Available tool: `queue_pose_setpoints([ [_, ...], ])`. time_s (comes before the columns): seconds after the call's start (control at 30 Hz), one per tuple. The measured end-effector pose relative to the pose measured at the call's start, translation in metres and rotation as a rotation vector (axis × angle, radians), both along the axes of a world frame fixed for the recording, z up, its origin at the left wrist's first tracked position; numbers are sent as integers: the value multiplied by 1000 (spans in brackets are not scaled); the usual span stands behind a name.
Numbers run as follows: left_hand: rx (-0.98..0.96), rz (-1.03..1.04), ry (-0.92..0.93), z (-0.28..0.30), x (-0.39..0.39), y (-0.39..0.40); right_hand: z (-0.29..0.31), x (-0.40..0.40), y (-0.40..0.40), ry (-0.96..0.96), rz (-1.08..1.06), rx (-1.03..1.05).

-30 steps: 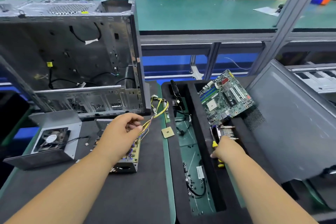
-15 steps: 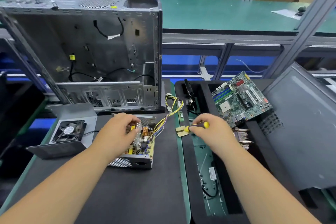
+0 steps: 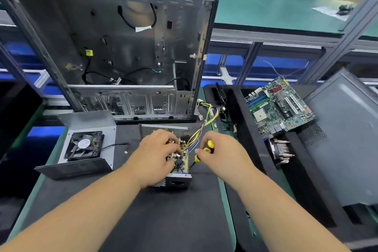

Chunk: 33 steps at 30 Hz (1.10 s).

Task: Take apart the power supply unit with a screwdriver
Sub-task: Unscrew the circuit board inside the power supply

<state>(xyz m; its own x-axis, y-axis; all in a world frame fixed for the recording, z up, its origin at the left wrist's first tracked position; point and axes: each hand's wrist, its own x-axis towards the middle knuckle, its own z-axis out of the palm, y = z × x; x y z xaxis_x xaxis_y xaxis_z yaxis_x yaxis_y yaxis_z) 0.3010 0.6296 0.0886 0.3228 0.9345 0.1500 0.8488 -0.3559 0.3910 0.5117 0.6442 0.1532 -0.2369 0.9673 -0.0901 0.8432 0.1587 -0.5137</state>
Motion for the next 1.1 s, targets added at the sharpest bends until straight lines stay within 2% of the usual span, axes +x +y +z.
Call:
queue_pose_setpoints([
  [0.23, -127, -10, 21, -4, 2, 5, 0, -5, -2, -19, -3, -9],
  [0.4, -142, 3, 22, -5, 2, 6, 1, -7, -3, 7, 4, -17],
  [1.1, -156, 14, 10, -6, 2, 7, 1, -12, 1, -91, 147, 9],
])
